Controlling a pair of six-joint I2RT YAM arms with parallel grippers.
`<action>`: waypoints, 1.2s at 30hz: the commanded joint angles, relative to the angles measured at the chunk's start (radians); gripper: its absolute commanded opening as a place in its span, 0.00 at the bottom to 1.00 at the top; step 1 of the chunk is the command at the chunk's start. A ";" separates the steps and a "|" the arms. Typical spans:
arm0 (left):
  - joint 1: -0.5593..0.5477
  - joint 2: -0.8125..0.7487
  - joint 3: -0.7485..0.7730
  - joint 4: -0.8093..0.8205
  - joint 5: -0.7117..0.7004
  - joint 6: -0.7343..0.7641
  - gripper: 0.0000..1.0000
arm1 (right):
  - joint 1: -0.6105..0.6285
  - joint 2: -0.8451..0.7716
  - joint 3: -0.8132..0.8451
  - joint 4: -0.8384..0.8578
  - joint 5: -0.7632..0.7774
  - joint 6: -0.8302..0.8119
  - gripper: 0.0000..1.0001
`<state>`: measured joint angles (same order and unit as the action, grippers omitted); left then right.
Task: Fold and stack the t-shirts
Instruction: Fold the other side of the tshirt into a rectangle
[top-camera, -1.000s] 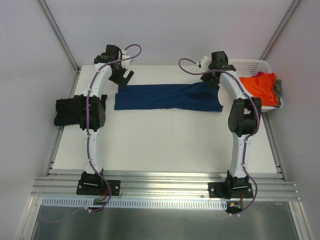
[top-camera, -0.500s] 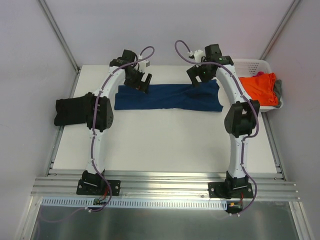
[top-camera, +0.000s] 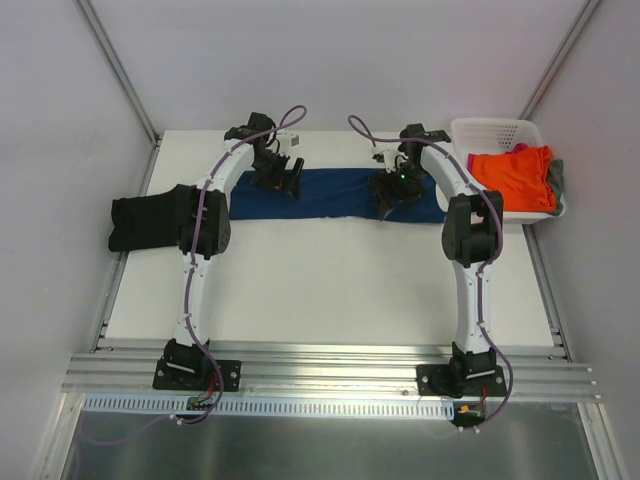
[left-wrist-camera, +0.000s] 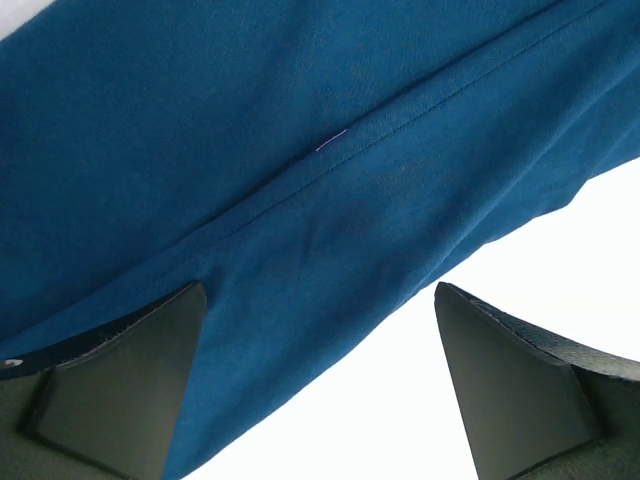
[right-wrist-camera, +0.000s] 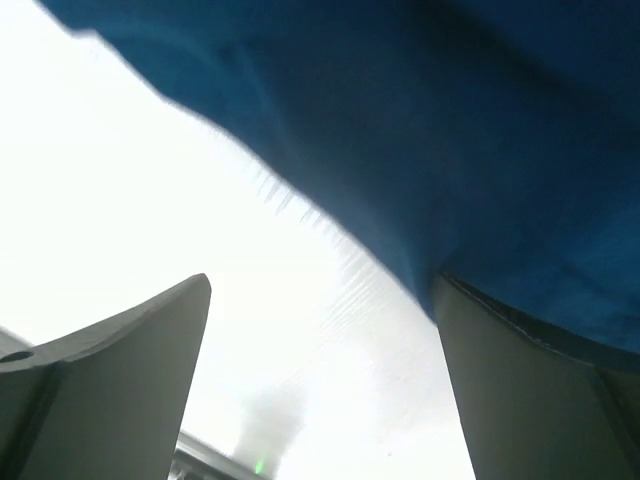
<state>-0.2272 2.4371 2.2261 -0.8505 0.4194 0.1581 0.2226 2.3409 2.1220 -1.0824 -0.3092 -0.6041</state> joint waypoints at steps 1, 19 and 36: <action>0.014 0.014 0.018 -0.013 0.041 -0.023 0.99 | -0.011 -0.023 -0.034 -0.154 -0.071 -0.017 0.97; 0.029 0.068 0.133 0.016 -0.044 -0.042 0.99 | -0.045 -0.226 -0.151 -0.232 -0.154 -0.039 0.97; 0.017 -0.029 0.035 0.011 -0.050 -0.028 0.99 | -0.065 0.050 0.073 -0.125 -0.102 0.012 0.97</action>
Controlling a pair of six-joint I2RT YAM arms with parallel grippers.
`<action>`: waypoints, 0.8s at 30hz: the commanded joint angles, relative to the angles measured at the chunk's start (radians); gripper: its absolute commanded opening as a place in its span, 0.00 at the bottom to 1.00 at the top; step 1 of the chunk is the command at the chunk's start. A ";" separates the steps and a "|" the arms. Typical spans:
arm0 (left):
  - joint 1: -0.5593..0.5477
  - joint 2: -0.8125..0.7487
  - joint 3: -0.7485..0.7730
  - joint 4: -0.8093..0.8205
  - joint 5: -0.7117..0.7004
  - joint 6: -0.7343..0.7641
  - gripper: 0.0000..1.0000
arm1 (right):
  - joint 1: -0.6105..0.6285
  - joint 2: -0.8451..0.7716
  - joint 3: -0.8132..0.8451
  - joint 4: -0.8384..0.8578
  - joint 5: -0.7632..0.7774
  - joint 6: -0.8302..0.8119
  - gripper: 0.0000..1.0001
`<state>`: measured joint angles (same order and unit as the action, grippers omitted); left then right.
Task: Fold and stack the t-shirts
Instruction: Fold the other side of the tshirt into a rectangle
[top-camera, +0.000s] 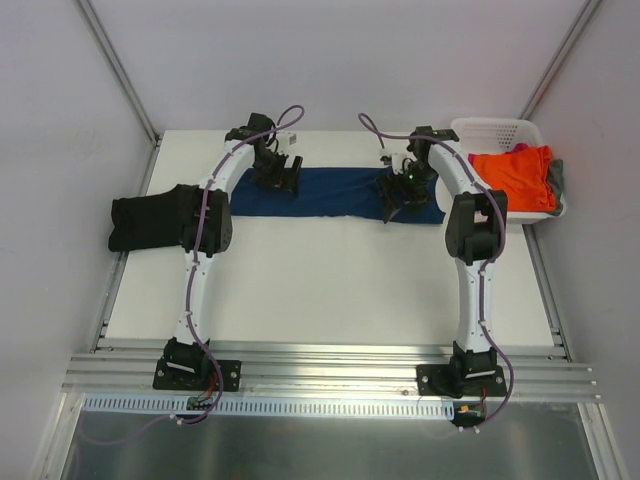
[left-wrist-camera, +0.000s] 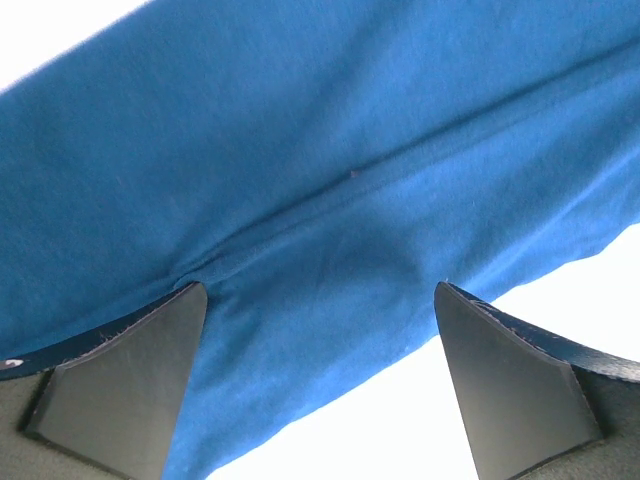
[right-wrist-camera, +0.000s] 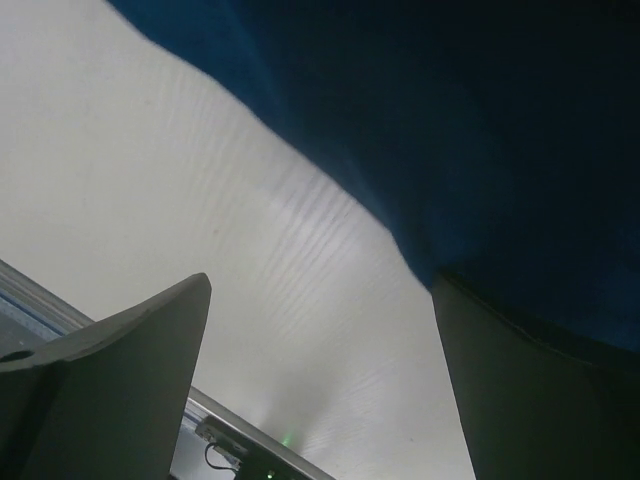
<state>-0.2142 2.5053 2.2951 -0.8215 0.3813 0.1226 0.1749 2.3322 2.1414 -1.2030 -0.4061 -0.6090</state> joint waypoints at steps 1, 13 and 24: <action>0.006 -0.115 -0.043 -0.018 -0.010 0.011 0.99 | -0.020 0.073 0.067 -0.006 -0.008 0.017 0.97; 0.016 -0.114 -0.019 -0.024 -0.032 0.008 0.99 | -0.044 -0.023 -0.156 -0.056 -0.036 0.037 0.97; 0.013 -0.115 -0.030 -0.022 -0.067 0.023 0.99 | -0.063 -0.146 -0.330 -0.116 -0.042 0.012 0.97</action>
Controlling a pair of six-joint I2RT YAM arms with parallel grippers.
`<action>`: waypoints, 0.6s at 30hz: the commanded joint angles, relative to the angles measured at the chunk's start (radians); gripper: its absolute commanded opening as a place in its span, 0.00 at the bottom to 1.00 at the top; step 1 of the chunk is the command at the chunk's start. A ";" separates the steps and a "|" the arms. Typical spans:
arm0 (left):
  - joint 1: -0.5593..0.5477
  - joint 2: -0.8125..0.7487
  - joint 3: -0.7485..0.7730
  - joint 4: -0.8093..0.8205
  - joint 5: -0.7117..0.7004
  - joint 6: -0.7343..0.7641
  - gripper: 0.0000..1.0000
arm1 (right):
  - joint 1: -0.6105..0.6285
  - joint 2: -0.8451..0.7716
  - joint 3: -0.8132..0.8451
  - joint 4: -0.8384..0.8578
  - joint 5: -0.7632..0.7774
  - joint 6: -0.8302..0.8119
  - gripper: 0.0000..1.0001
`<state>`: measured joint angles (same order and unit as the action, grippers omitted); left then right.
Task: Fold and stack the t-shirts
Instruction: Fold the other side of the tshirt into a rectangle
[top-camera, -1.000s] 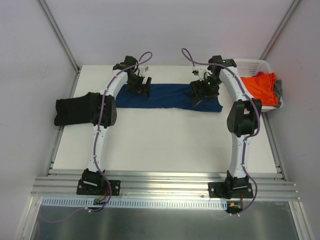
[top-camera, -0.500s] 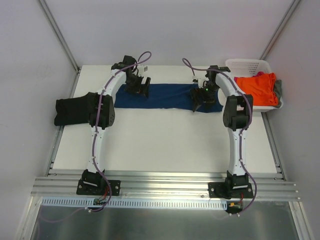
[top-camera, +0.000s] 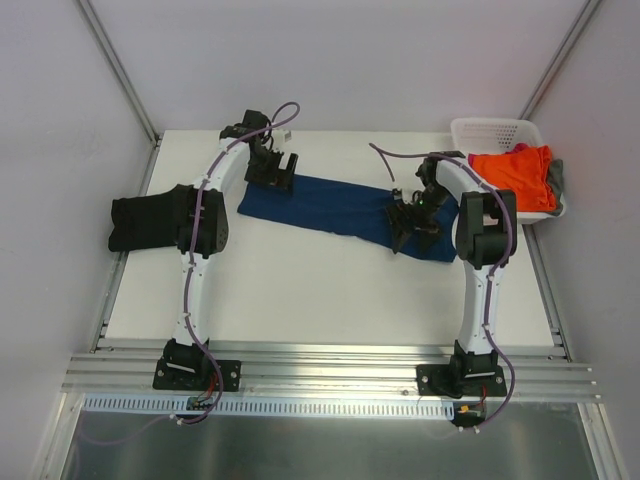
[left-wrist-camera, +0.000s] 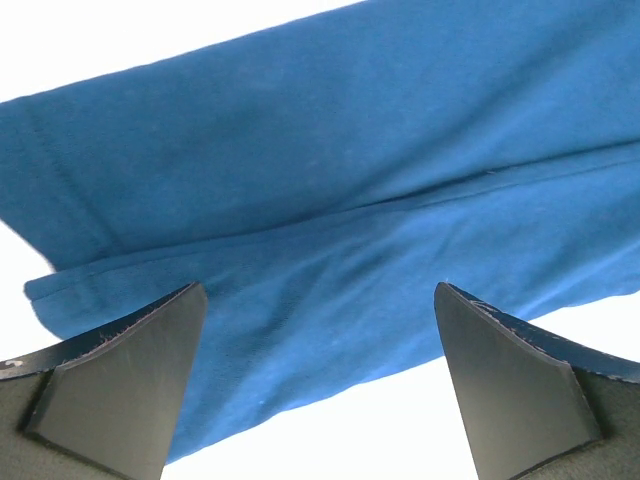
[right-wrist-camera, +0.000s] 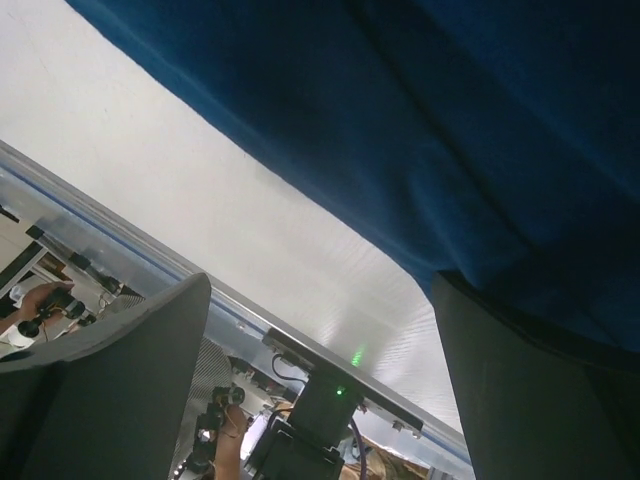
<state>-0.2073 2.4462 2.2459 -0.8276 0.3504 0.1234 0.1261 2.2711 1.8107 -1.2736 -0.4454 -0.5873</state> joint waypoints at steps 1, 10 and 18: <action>0.006 -0.049 0.029 -0.018 -0.050 0.028 0.99 | -0.013 -0.088 0.010 -0.037 0.007 -0.005 0.97; 0.002 0.011 0.055 -0.021 0.004 0.021 0.99 | -0.025 -0.087 0.076 -0.021 0.062 0.003 0.97; 0.002 0.005 -0.005 -0.028 0.022 0.010 0.99 | -0.045 -0.085 0.176 0.054 0.116 0.067 0.97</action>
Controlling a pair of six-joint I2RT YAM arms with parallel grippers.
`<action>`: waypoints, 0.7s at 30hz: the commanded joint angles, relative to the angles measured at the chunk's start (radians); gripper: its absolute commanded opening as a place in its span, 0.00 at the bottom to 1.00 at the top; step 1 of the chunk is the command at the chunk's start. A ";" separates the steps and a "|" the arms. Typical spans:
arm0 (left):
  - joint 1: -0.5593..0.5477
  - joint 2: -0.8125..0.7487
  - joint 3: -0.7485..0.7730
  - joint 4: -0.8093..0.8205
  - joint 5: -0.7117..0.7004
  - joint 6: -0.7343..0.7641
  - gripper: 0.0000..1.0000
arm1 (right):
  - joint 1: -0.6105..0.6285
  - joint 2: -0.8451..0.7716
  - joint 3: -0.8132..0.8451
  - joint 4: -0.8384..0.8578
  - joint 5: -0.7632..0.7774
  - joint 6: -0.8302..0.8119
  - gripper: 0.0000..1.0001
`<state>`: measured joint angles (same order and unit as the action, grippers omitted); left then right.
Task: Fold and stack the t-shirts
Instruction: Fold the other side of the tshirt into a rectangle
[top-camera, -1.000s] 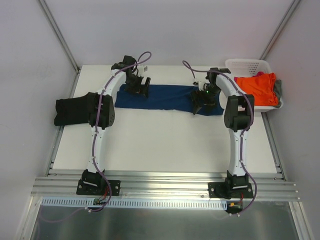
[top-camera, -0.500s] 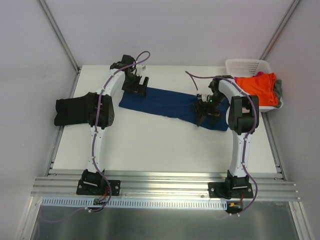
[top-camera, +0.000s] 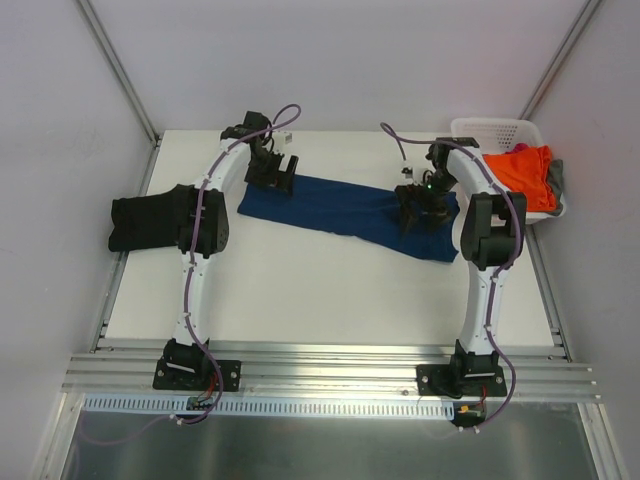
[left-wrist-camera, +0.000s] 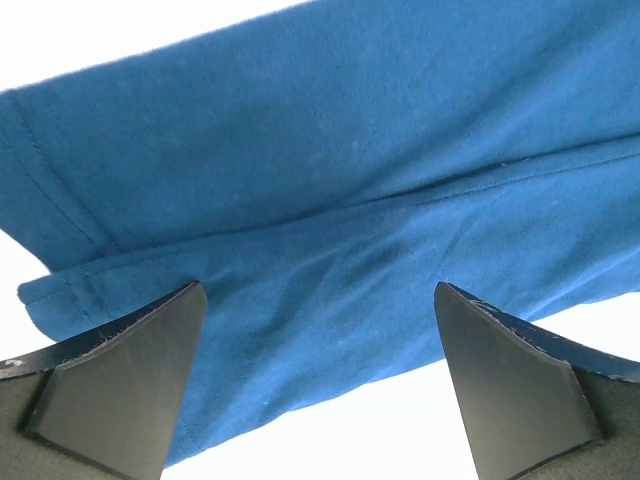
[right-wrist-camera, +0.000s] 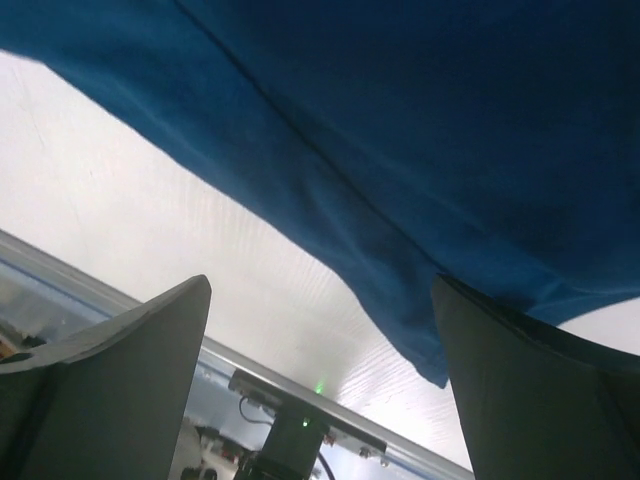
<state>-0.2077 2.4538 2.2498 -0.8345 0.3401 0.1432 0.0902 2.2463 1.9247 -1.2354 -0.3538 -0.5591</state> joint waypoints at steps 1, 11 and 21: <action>0.002 -0.003 -0.010 -0.021 0.033 -0.008 0.99 | -0.007 -0.057 0.065 0.023 0.022 0.042 0.97; 0.001 -0.016 -0.073 -0.026 0.001 0.002 0.99 | -0.010 0.105 0.187 0.050 0.067 0.062 0.97; -0.002 -0.130 -0.249 -0.043 -0.013 0.006 0.99 | -0.007 0.260 0.457 0.146 0.107 0.097 0.97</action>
<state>-0.2081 2.3772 2.0644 -0.8047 0.3325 0.1471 0.0830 2.4844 2.2936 -1.1622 -0.2832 -0.4862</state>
